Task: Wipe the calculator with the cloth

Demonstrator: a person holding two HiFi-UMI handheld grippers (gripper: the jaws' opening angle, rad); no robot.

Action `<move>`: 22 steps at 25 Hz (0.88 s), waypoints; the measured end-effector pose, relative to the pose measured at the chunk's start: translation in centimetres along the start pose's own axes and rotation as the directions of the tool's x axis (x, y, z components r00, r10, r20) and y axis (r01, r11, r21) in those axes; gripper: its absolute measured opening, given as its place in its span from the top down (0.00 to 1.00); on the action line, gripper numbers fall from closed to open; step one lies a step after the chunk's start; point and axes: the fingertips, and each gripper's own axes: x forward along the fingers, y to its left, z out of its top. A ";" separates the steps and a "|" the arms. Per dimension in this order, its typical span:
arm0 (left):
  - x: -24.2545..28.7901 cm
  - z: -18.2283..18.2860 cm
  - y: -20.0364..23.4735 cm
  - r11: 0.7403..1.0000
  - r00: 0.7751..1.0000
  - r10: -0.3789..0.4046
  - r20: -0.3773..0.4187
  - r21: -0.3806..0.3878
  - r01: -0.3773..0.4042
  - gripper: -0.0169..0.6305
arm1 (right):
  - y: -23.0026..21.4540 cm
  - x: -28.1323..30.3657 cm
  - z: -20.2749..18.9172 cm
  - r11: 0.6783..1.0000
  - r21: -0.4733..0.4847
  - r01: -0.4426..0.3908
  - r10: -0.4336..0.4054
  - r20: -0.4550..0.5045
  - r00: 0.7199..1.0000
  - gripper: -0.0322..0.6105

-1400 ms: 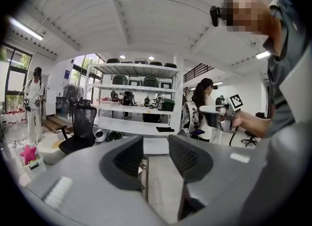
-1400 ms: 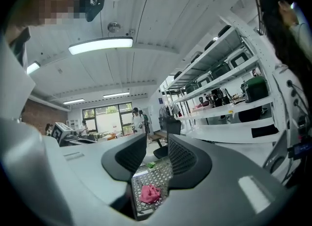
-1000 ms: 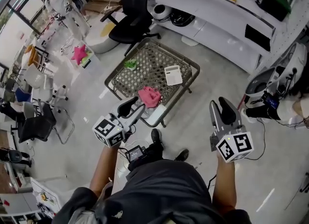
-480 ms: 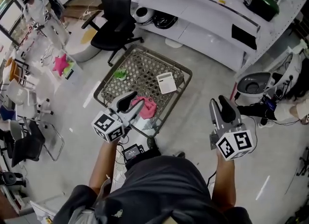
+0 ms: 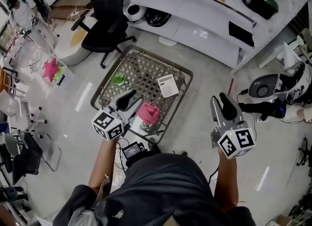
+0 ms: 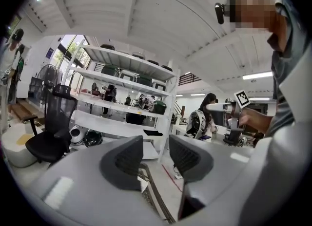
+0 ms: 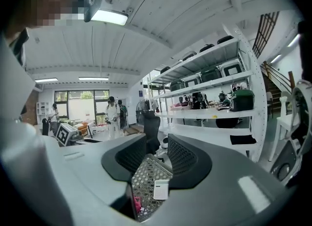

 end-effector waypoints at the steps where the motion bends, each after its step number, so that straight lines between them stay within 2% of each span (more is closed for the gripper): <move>1: 0.1 0.0 0.4 1.000 1.000 -0.010 -0.003 0.000 0.010 0.70 | 0.2 0.3 0.1 1.000 -0.002 0.009 -0.009 -0.003 1.000 0.77; 12: 0.1 -1.7 4.7 0.998 0.997 -0.066 -0.031 -0.024 0.065 0.68 | 2.2 3.5 -0.1 0.998 -0.035 0.060 -0.062 -0.045 0.997 0.77; 18: 0.9 -5.3 5.8 0.995 0.995 -0.063 -0.080 -0.076 0.057 0.67 | 3.3 5.2 -1.1 0.999 -0.046 0.022 -0.026 -0.094 0.995 0.77; 22: 2.7 -9.6 6.1 0.992 0.986 -0.059 -0.154 -0.123 0.040 0.65 | 2.6 6.9 -1.9 0.999 -0.038 -0.010 0.005 -0.112 0.994 0.77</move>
